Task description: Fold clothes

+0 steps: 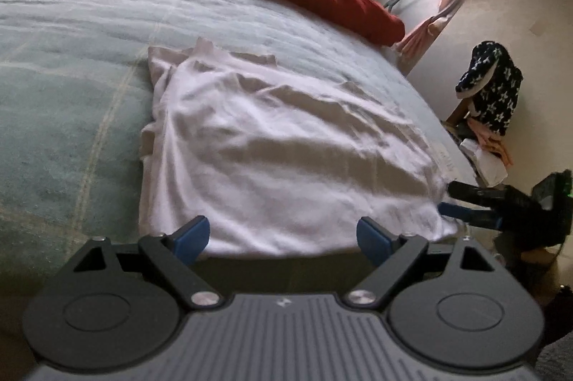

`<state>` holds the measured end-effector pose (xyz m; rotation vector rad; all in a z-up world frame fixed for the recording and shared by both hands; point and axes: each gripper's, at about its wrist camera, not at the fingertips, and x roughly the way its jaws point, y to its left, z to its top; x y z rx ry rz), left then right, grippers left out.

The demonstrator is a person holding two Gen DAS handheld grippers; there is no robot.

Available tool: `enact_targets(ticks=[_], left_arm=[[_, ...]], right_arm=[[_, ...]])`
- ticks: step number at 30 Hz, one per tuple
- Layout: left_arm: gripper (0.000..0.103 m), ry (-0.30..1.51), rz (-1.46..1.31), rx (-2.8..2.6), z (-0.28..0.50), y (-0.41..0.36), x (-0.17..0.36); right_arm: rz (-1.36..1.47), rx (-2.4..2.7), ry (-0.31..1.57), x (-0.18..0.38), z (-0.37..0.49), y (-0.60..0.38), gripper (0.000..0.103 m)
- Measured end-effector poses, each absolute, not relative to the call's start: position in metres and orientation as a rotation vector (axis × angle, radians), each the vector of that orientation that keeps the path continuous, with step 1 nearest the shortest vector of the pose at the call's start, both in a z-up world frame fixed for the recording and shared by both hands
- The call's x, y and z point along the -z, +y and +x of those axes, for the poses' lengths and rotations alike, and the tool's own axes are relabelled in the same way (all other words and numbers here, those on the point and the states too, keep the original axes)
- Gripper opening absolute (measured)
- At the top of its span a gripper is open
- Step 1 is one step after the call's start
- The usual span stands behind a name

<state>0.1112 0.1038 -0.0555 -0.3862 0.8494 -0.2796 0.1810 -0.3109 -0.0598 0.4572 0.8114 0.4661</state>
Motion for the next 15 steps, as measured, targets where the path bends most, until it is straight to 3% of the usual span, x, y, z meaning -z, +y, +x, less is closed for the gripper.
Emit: enact_targets(ticks=[7, 15], left_arm=[[0.090, 0.783, -0.360, 0.329, 0.117, 0.094, 0.042], [0.089, 0.879, -0.318, 0.234, 0.131, 0.090, 0.061]], right_arm=[[0.395, -0.462, 0.814, 0.053, 0.166, -0.308, 0.103], [0.384, -0.457, 0.807, 0.056, 0.156, -0.318, 0.103]])
